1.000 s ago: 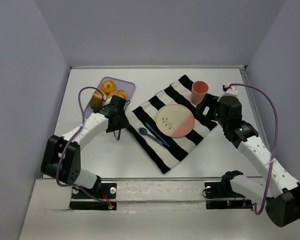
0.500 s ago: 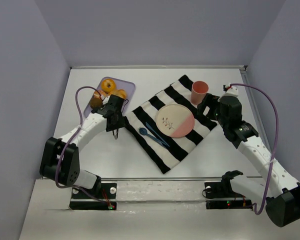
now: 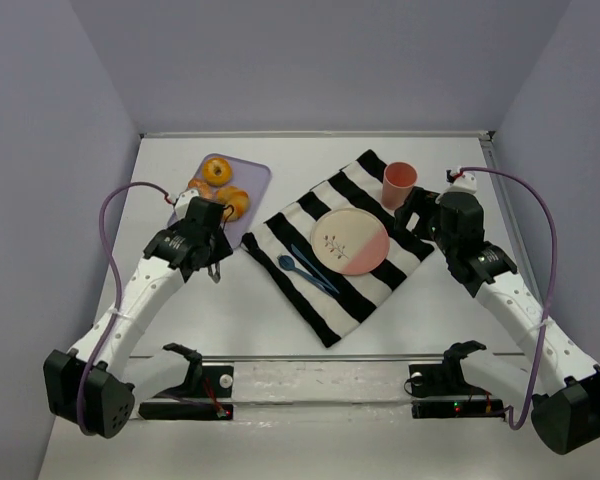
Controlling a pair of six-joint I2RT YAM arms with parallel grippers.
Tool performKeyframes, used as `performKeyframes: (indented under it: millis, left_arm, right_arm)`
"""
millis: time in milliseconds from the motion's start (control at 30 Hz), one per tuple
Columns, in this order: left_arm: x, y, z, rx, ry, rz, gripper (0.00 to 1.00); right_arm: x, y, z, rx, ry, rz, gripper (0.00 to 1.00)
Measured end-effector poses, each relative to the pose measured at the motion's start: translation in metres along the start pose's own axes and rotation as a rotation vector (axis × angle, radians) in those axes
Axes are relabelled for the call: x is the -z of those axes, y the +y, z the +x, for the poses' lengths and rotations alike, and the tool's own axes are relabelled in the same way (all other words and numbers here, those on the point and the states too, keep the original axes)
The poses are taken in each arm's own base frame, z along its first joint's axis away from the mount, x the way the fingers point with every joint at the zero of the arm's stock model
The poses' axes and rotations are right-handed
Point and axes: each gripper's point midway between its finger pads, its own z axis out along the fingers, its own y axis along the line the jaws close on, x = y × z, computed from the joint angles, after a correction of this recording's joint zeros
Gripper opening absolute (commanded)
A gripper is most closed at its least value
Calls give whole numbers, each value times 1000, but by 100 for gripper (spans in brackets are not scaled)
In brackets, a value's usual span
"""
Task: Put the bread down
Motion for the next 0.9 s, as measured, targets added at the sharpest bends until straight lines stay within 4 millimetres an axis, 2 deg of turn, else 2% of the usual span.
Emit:
performKeyframes:
  millis: [200,300,367,433,500,600,667,767,833,900]
  left_arm:
    - [30,-4,-10,31,-56,103,23]
    - [47,-28,-14,7,-85,240,23]
    - [59,-58,-7,-47,-91,357,21]
    - [67,-95,9,-124,-69,471,21]
    - [69,-121,27,-188,-34,536,21]
    - [60,-156,67,-317,41,573,22]
    - [53,-170,93,-394,90,572,25]
    - [45,-186,120,-481,136,565,31]
    - [40,-193,131,-515,152,556,34]
    - [35,-198,138,-541,161,544,42]
  right_arm:
    - [3,2,-2,-3,-8,-11,91]
    - [8,3,-8,-11,-29,-19,91]
    - [12,3,-13,-27,-47,-22,92]
    - [17,2,-17,-44,-68,-16,92]
    - [21,-1,-20,-59,-86,-6,92]
    - [28,-9,-21,-79,-100,30,92]
    - [34,-16,-23,-95,-118,54,92]
    - [44,-24,-23,-109,-141,82,92]
    - [48,-27,-26,-117,-156,89,92]
    - [50,-29,-27,-122,-161,100,92]
